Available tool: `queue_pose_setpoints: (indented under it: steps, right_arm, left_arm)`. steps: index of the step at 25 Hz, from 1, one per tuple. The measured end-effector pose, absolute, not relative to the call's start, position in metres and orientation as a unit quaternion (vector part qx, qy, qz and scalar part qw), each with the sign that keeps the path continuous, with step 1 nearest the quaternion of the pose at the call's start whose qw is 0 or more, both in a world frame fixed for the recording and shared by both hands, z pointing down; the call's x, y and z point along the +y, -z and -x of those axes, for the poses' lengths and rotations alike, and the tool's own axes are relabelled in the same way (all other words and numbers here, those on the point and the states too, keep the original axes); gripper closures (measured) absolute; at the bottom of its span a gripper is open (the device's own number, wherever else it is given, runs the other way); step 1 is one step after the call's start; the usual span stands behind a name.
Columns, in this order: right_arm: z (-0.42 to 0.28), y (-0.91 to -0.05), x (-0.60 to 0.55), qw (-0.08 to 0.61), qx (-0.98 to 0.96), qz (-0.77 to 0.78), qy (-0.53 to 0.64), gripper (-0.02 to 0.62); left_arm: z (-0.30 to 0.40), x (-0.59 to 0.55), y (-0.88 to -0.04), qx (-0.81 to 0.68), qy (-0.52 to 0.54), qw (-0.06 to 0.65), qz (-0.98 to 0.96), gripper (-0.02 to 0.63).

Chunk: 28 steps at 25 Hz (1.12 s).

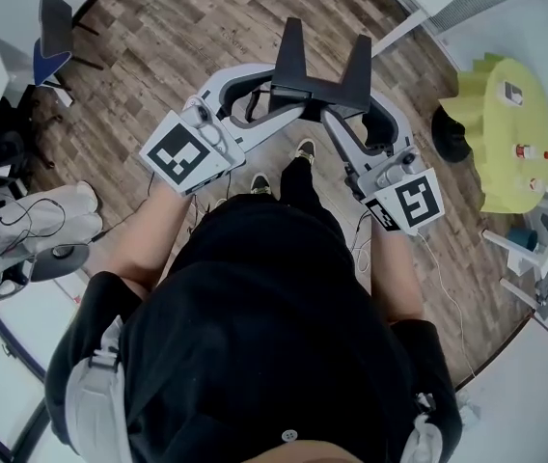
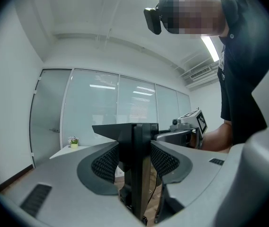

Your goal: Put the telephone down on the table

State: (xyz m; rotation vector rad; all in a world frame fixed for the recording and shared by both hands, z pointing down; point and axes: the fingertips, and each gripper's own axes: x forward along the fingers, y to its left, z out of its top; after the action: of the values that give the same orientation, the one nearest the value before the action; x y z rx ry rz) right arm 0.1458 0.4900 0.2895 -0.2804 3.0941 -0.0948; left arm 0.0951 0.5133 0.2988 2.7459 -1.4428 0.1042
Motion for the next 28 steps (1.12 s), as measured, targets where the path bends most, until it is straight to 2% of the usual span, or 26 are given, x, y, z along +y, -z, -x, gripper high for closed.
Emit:
queue_pose_setpoints:
  steps: [28]
  right_arm:
    - [-0.136, -0.281, 0.308, 0.022, 0.999, 0.012, 0.037, 0.368]
  left_arm:
    - [-0.088, 0.337, -0.287, -0.541, -0.028, 0.029, -0.840, 0.394]
